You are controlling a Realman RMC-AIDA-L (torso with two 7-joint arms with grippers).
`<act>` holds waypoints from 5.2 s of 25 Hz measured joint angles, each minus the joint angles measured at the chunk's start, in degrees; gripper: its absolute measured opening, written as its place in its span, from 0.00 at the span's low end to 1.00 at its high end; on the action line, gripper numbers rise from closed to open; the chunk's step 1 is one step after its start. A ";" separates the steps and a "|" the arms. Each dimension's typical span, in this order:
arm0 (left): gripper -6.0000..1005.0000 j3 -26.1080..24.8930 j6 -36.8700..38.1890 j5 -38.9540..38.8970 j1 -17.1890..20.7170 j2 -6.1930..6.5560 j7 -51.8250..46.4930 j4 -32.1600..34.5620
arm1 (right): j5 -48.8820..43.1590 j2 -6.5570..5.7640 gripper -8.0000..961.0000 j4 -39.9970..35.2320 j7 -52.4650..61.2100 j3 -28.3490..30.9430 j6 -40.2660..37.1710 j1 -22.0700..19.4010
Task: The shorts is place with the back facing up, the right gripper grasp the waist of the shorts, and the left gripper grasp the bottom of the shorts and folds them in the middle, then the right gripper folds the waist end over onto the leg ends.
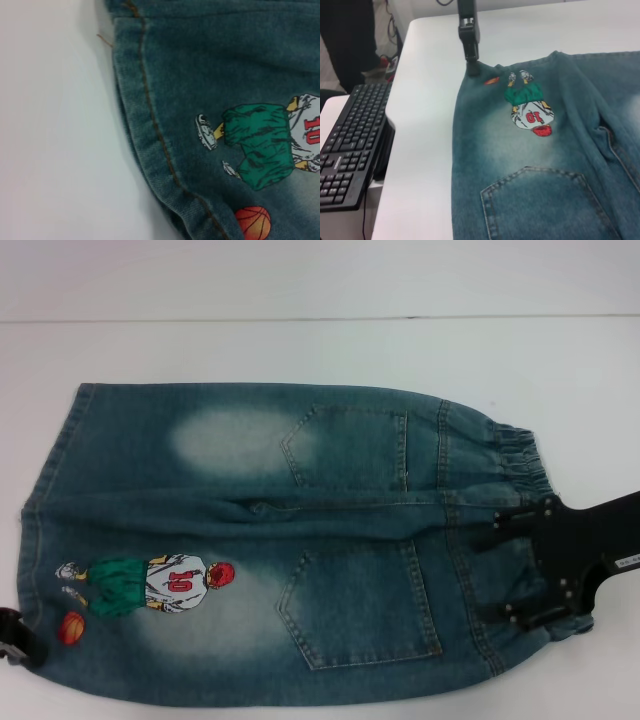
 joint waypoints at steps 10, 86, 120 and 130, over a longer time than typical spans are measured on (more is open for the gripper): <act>0.10 -0.07 1.24 0.00 -1.63 0.54 -0.16 0.02 | -17.16 -0.53 0.87 -10.98 20.88 0.70 -6.56 2.22; 0.09 2.99 -2.98 -0.21 -3.19 0.60 1.17 -3.51 | -20.37 0.43 0.07 -3.23 19.17 -7.19 4.12 3.24; 0.09 -5.60 -14.40 -10.96 -7.49 3.18 5.06 2.53 | 8.99 -1.06 0.06 -16.34 24.47 16.45 -0.18 -3.00; 0.09 -5.71 -13.14 -11.11 -7.03 2.71 5.06 1.84 | 3.40 -1.89 0.06 -11.91 25.85 15.59 0.24 -2.54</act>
